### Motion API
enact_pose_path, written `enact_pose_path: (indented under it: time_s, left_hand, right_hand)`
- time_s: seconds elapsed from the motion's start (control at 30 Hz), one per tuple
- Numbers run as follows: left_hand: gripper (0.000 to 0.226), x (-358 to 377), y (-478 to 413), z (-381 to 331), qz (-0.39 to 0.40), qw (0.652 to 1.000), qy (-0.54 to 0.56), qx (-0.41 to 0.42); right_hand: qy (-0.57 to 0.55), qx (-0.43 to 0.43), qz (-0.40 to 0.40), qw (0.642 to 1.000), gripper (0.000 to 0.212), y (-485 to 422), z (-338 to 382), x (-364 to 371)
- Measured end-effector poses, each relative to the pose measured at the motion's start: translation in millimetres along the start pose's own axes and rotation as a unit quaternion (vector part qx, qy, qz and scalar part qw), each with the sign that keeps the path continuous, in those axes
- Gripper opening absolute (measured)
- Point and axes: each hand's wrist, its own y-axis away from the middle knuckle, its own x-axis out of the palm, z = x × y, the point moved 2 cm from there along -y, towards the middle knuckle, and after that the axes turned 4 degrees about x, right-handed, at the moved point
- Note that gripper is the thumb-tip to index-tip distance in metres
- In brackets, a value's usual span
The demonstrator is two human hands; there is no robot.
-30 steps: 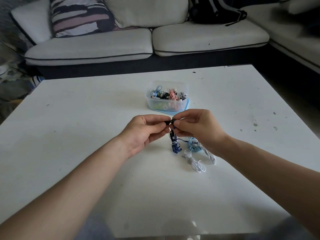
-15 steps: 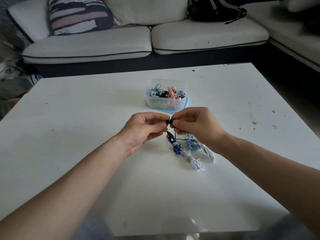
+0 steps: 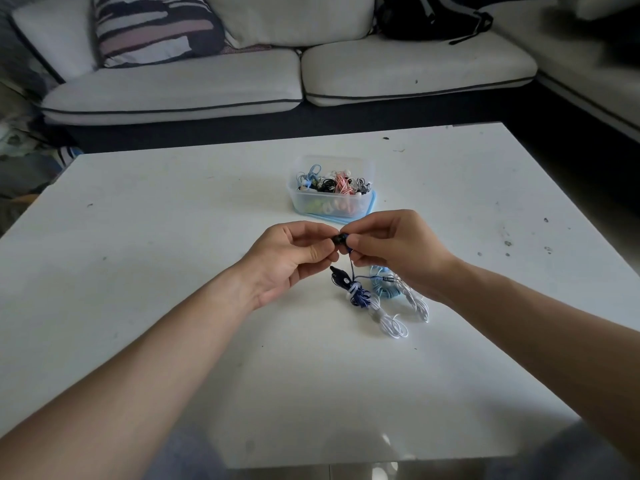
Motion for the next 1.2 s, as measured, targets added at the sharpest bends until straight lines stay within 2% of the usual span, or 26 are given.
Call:
enact_pose_path:
  time_s: [0.5,0.73,0.97,1.2]
  left_hand:
    - [0.018,5.4,1.0,-0.3,-0.037,0.999,0.012,-0.009]
    - [0.019,5.8,0.8,1.6,-0.04,0.999,0.007,-0.015]
    - [0.017,9.3,1.2,3.8,-0.043,0.999,-0.012,-0.002]
    - [0.017,9.5,0.8,3.3,-0.028,1.0,-0.001,-0.011]
  right_hand:
    - [0.031,-0.011,-0.022,0.999,0.011,2.0,5.2,-2.0]
    - [0.109,-0.033,-0.038,0.993,0.009,1.9,8.8,-3.2]
    - [0.22,-0.07,-0.048,0.972,0.013,1.7,13.0,-4.9]
    - [0.148,-0.045,-0.014,0.988,0.014,1.3,10.9,-9.2]
